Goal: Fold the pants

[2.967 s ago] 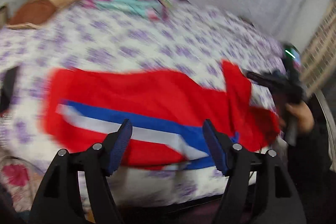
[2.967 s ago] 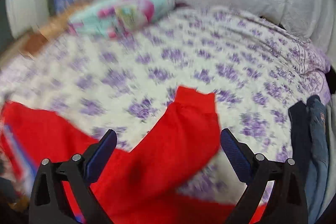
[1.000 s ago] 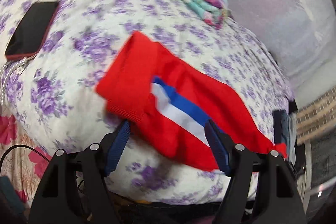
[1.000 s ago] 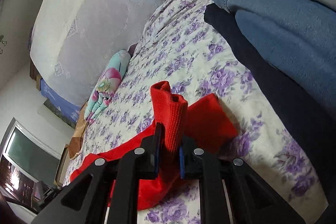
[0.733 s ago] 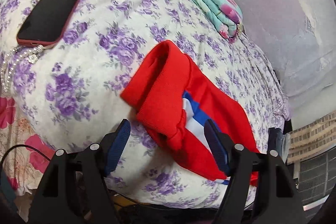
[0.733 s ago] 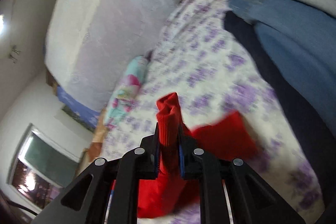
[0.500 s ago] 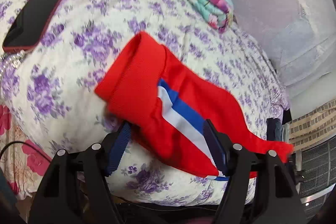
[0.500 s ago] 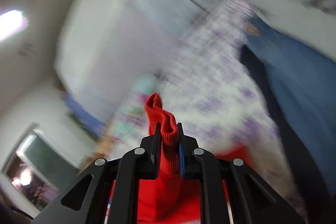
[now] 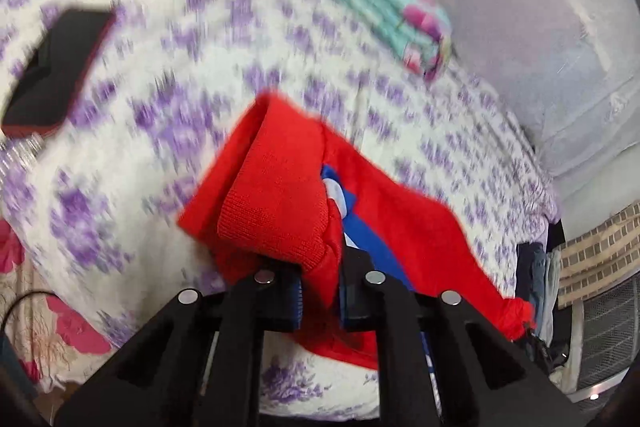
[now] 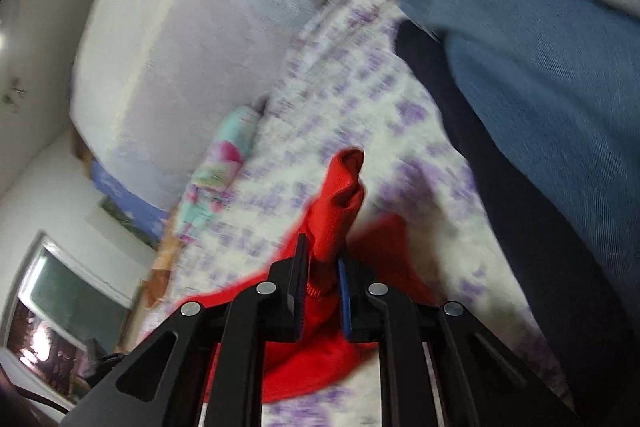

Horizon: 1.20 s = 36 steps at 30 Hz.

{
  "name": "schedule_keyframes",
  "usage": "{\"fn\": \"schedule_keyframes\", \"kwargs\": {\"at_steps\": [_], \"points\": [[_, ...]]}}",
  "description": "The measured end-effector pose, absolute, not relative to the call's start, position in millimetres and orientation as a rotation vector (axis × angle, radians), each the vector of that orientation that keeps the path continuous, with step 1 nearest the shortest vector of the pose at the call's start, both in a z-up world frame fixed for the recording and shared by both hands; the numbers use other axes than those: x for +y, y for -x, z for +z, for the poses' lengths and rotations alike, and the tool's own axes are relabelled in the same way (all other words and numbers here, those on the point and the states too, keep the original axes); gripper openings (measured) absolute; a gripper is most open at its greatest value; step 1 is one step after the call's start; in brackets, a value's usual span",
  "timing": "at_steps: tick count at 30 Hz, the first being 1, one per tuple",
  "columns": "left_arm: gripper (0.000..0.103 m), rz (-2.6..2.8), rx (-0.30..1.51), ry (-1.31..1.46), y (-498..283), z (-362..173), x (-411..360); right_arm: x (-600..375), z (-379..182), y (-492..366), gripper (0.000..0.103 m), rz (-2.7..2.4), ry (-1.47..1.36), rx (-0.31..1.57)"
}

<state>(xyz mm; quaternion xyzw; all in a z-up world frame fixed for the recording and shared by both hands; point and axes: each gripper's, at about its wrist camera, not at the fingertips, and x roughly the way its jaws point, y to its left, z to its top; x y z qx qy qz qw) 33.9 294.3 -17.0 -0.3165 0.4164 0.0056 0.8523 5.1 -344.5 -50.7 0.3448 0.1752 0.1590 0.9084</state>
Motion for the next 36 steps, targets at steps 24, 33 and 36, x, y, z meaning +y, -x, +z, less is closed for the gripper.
{"fn": "schedule_keyframes", "kwargs": {"at_steps": [24,33,36], "points": [[0.045,-0.054,0.897,0.684,-22,-45,310,-357,-58,23,0.067,0.211,-0.62,0.474],[0.042,-0.019,0.905,0.629,-29,-43,293,-324,-43,-19,0.009,0.194,-0.484,0.527],[0.017,0.002,0.917,0.634,-25,-46,303,-322,-27,6,0.008,0.186,-0.406,0.452]]}}
